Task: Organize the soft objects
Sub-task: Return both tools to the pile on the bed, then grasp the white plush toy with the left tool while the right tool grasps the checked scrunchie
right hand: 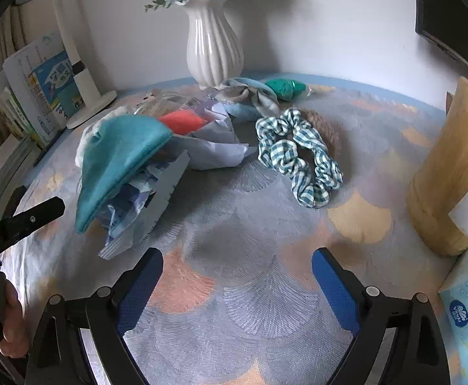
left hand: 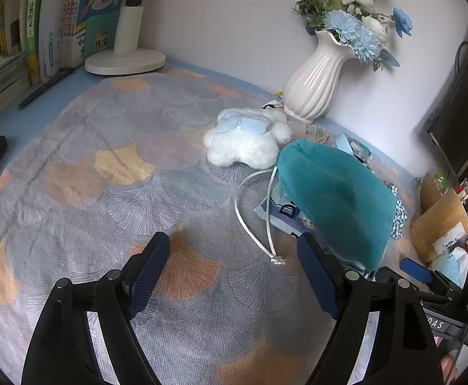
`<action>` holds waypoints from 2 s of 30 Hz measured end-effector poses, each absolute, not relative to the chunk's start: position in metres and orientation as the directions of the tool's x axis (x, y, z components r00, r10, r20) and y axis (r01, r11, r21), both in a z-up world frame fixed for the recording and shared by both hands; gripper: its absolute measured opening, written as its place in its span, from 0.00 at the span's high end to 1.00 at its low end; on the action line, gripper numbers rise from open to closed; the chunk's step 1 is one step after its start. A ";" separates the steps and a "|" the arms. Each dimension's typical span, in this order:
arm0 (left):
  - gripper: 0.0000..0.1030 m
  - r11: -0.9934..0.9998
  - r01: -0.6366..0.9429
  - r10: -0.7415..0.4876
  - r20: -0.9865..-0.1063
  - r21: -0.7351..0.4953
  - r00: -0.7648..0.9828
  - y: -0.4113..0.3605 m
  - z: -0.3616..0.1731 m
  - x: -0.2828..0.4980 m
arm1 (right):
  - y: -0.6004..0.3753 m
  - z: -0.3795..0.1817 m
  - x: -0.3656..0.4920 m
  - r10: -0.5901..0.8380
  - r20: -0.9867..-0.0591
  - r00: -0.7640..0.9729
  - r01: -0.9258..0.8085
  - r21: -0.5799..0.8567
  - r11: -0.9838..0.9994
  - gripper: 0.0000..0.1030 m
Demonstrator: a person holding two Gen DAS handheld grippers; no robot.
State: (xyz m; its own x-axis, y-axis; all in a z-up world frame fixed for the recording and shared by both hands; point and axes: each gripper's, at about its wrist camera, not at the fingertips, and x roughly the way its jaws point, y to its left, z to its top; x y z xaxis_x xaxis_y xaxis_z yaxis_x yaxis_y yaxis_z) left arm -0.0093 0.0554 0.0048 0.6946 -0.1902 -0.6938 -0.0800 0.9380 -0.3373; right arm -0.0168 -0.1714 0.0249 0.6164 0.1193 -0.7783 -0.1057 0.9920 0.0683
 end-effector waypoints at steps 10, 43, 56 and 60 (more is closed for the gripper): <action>0.22 0.964 -0.036 -0.167 -0.704 -0.264 0.690 0.052 0.035 0.000 | -0.199 0.033 -0.024 0.113 -0.745 0.658 -0.007 0.144 0.990 0.09; 0.55 0.875 0.043 -0.395 -0.660 -0.482 0.639 0.095 0.049 0.093 | -0.214 0.044 0.031 0.076 -0.737 0.671 -0.037 0.069 0.997 0.82; 0.55 0.874 0.086 -0.410 -0.629 -0.479 0.660 0.068 0.044 -0.010 | -0.200 0.065 -0.043 0.152 -0.742 0.652 -0.175 0.047 0.983 0.82; 0.55 0.883 0.084 -0.404 -0.656 -0.462 0.637 0.058 0.021 -0.014 | -0.199 0.046 -0.064 0.199 -0.794 0.575 -0.239 0.070 0.968 0.59</action>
